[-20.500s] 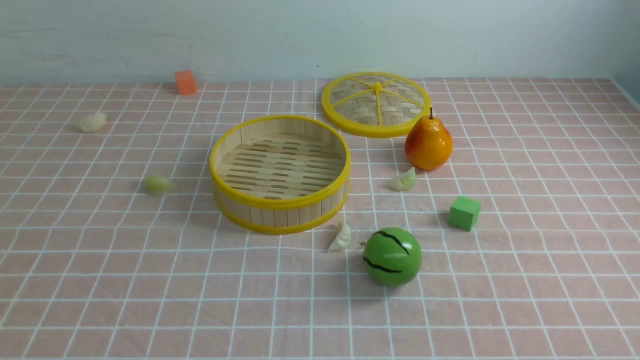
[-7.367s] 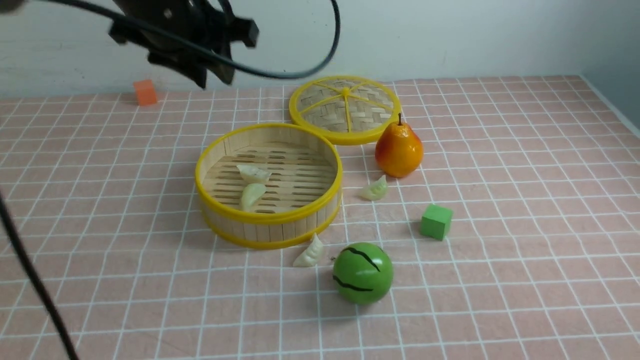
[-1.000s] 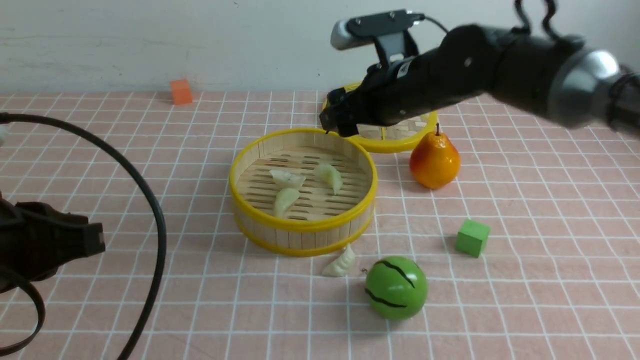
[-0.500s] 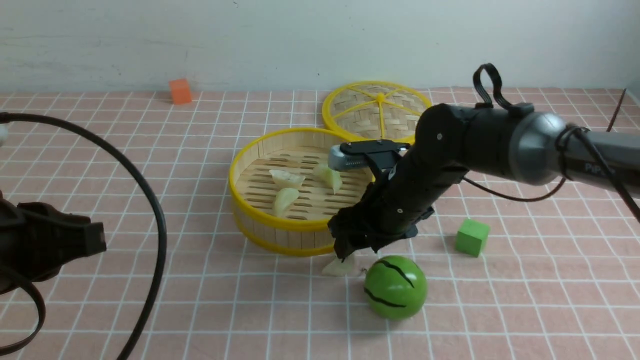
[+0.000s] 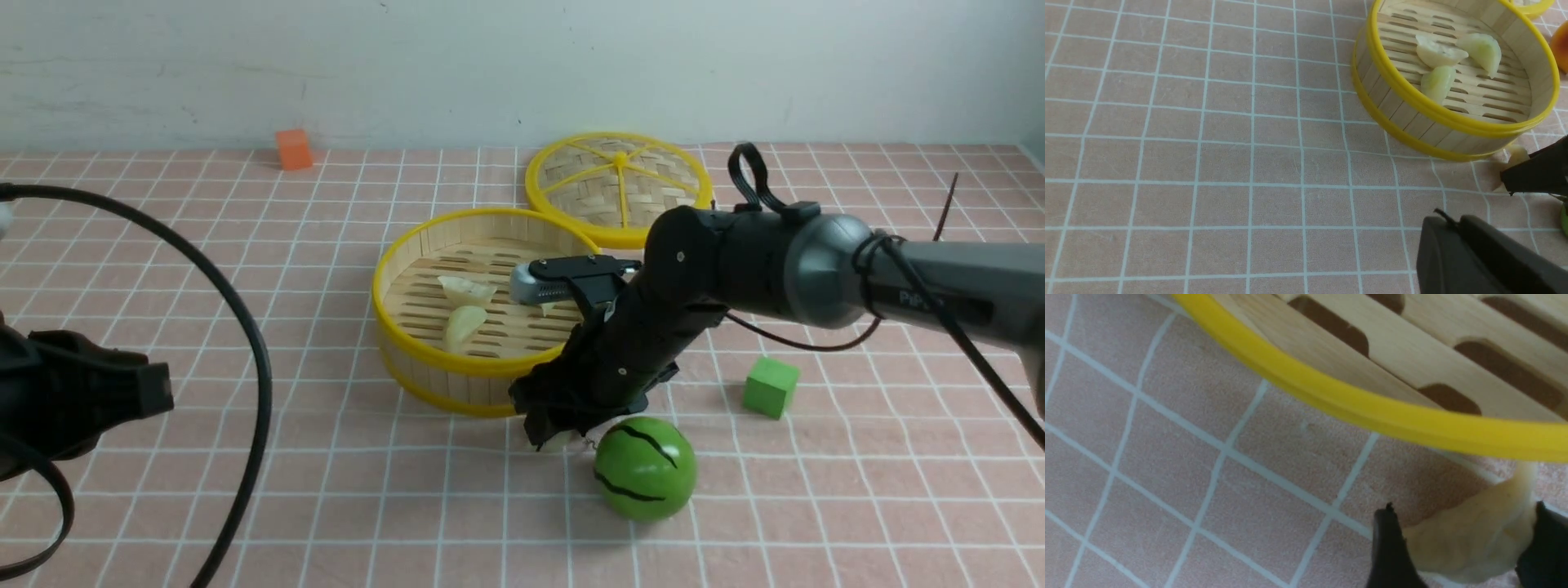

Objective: Put the dumplings into the steamer on the table with the pink tablecloth.
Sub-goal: 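Reach for and grasp a dumpling lying on the table beside the steamer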

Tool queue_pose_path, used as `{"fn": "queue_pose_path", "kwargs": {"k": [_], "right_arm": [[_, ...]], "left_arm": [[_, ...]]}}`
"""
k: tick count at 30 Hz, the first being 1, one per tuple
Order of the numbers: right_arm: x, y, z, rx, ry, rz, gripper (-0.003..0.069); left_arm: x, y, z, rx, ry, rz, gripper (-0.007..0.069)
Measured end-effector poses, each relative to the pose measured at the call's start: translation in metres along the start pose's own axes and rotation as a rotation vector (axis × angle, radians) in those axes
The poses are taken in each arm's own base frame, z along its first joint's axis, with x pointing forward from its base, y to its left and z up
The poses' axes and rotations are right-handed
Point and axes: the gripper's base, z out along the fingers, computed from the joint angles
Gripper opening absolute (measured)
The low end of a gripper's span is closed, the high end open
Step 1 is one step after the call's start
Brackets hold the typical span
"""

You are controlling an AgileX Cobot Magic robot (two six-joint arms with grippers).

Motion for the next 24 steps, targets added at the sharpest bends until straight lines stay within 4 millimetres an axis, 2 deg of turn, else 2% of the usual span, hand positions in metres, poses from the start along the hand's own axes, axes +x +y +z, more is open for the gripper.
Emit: {"fn": "queue_pose_path", "kwargs": {"k": [3,6,9,11,16,20,21,23,24], "right_arm": [[0.0,0.001,-0.003,0.0,0.007,-0.025,0.0386],[0.003,0.004,-0.012,-0.004,0.046,-0.068,0.032],[0.003,0.008,-0.024,-0.011,0.049,-0.084,0.0074],[0.002,0.011,-0.034,-0.014,0.042,-0.093,-0.0001],[0.0,0.016,-0.05,-0.016,0.013,-0.113,-0.0018],[-0.001,0.015,-0.049,-0.009,0.011,-0.119,0.0003],[-0.001,0.015,-0.048,-0.007,0.007,-0.119,0.0014],[-0.001,0.013,-0.04,-0.001,0.002,-0.116,0.01],[-0.001,0.012,-0.04,0.0,0.002,-0.116,0.011]], "left_arm": [[0.0,0.0,0.0,0.0,0.0,0.0,0.0039],[0.0,0.0,0.0,0.0,0.0,0.0,0.0039],[0.0,0.0,0.0,0.0,0.0,0.0,0.004],[0.0,0.0,0.0,0.0,0.0,0.0,0.0043],[0.0,0.0,0.0,0.0,0.0,0.0,0.005],[0.0,0.0,0.0,0.0,0.0,0.0,0.005],[0.0,0.0,0.0,0.0,0.0,0.0,0.005],[0.0,0.0,0.0,0.0,0.0,0.0,0.005],[0.0,0.0,0.0,0.0,0.0,0.0,0.005]]}}
